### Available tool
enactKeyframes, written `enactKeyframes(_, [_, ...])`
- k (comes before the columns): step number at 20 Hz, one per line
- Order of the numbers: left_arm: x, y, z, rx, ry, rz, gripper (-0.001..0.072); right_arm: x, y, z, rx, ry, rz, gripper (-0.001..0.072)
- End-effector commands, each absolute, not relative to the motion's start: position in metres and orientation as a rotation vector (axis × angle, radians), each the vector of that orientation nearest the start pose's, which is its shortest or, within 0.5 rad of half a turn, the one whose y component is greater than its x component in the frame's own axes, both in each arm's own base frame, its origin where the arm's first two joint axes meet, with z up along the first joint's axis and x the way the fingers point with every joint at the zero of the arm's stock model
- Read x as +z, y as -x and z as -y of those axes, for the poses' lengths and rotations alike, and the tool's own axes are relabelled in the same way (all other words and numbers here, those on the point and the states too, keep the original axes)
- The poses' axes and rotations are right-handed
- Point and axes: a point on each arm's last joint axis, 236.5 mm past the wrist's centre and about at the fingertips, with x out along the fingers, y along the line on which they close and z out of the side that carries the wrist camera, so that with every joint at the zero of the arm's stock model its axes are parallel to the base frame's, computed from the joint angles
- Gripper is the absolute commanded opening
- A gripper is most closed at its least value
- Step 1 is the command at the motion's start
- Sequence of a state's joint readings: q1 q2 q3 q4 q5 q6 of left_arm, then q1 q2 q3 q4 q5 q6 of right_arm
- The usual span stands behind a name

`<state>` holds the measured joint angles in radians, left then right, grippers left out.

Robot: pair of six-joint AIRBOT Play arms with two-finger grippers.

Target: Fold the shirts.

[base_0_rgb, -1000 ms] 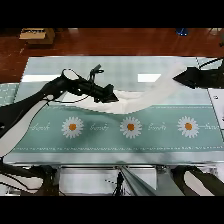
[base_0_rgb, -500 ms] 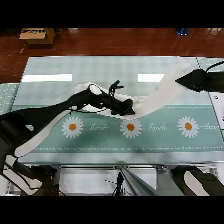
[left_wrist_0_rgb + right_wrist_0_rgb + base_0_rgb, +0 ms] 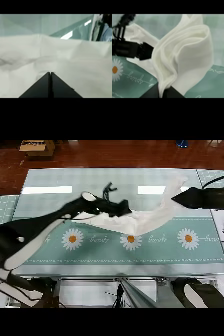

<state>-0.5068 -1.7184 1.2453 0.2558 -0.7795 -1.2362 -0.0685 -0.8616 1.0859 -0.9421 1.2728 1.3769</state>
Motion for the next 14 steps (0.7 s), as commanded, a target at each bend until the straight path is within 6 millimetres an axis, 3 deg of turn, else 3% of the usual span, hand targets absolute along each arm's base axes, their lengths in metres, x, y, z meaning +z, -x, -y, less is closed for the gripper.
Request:
enactKeyframes(1, [0.059,-0.435,0.313,-0.742,0.753,-1.009,0.0019,0.164,-0.329,-0.153,0.503,-0.251,-0.853,0.0034])
enactKeyframes(3, [0.111,-0.449,0.251,-0.701,0.700,-0.880,0.0019,0.173,-0.345,-0.195,0.560,-0.275,-0.764,0.0033])
enactKeyframes(5, [0.150,-0.450,0.191,-0.642,0.640,-0.786,0.0019,0.173,-0.360,-0.240,0.612,-0.305,-0.700,0.0033])
enactKeyframes(8, [0.186,-0.434,0.127,-0.577,0.596,-0.723,0.0020,0.140,-0.374,-0.305,0.663,-0.383,-0.710,0.0033])
enactKeyframes(11, [0.201,-0.409,0.112,-0.597,0.576,-0.736,0.0020,0.089,-0.380,-0.370,0.667,-0.492,-0.741,0.0033])
enactKeyframes(14, [0.204,-0.398,0.121,-0.639,0.545,-0.748,0.0020,0.028,-0.358,-0.425,0.661,-0.564,-0.859,0.0035])
